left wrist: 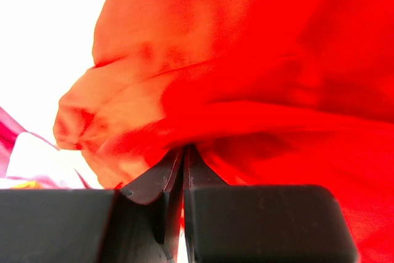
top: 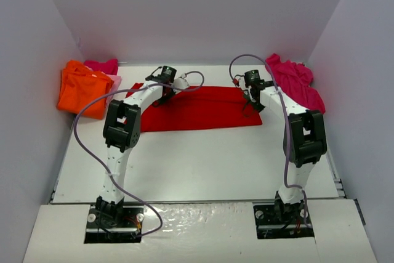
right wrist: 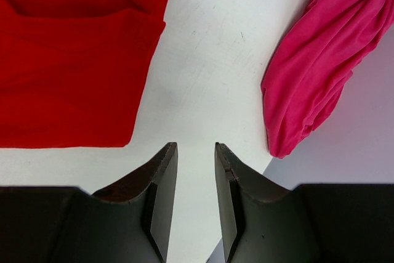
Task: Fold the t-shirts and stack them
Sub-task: Fold the other side of the tshirt into a rectangle
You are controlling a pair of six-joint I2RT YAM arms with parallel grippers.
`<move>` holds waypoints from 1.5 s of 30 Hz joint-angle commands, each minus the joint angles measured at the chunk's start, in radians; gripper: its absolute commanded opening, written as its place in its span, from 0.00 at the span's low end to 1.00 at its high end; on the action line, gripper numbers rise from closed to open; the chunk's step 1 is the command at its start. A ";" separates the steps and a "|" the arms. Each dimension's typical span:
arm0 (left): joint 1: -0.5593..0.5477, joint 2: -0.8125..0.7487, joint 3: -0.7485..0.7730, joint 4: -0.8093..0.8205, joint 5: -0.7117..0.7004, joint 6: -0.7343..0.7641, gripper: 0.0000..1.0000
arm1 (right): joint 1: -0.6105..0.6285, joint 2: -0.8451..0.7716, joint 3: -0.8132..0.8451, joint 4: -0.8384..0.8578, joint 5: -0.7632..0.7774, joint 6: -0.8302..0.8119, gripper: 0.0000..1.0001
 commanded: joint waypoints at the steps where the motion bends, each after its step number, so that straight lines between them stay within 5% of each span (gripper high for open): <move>1: 0.023 0.013 0.112 0.018 -0.092 0.020 0.00 | 0.003 0.005 0.014 0.017 0.028 0.009 0.28; 9: 0.021 0.144 0.273 0.234 -0.335 0.095 0.00 | 0.016 0.030 0.028 0.017 0.046 0.026 0.28; 17: 0.011 0.090 0.365 0.246 -0.363 0.029 0.07 | 0.028 0.020 0.034 0.017 0.077 0.014 0.28; 25: 0.005 -0.183 0.179 0.179 -0.290 -0.067 0.08 | 0.031 0.080 0.183 0.023 0.036 -0.004 0.00; 33: -0.058 -0.415 -0.115 -0.044 -0.121 -0.128 0.08 | 0.023 0.328 0.474 -0.024 -0.061 -0.043 0.00; 45: -0.134 -0.599 -0.529 -0.071 0.019 -0.167 0.00 | -0.006 0.553 0.659 -0.039 -0.153 -0.015 0.00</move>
